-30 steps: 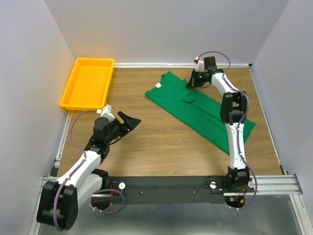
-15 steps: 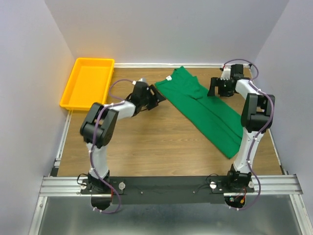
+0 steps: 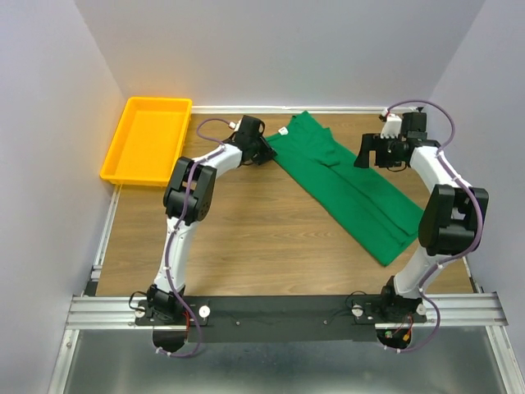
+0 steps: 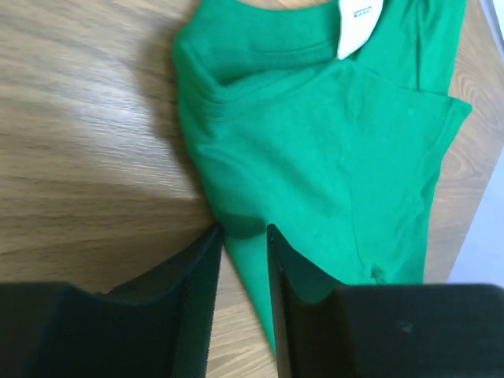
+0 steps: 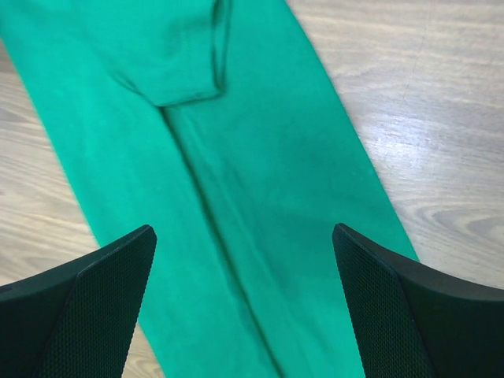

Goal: Fold and stack the t-shirts
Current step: Fold the tshirt

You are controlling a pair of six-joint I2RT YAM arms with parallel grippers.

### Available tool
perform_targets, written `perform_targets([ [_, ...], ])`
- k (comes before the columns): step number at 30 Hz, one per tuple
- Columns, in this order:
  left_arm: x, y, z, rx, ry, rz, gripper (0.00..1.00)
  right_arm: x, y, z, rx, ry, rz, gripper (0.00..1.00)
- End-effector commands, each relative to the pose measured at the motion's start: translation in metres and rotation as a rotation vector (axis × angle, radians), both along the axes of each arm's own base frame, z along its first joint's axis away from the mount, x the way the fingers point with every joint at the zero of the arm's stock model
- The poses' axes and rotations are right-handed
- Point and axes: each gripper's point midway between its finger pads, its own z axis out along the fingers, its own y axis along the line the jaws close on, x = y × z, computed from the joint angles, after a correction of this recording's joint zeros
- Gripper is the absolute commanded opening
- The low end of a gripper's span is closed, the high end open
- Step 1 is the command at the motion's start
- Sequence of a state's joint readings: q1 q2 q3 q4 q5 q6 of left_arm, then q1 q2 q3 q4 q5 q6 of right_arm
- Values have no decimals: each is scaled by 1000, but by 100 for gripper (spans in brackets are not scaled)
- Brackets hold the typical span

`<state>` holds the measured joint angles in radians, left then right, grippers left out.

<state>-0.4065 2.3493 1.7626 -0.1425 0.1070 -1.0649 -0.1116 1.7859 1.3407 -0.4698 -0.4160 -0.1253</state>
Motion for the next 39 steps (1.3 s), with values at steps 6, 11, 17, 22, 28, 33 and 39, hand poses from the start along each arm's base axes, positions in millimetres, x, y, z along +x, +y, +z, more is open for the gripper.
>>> perform_targets([
  [6,-6,60,-48,98,144,-1,7,-11,7,36,43,-77,11,100],
  [11,-1,110,-39,116,113,8,0,-18,10,35,48,-74,27,100],
  [17,3,90,-4,-36,-14,-199,34,-26,12,22,54,-50,47,100],
  [22,-3,35,2,-67,-39,-298,52,-29,13,14,60,-29,43,100],
  [28,0,16,-24,-67,50,-213,52,-29,9,13,38,-31,36,100],
  [33,9,20,-39,-52,112,-114,50,-31,10,10,43,-23,35,100],
  [39,21,26,-39,-46,125,-79,9,-28,9,19,39,-44,31,100],
])
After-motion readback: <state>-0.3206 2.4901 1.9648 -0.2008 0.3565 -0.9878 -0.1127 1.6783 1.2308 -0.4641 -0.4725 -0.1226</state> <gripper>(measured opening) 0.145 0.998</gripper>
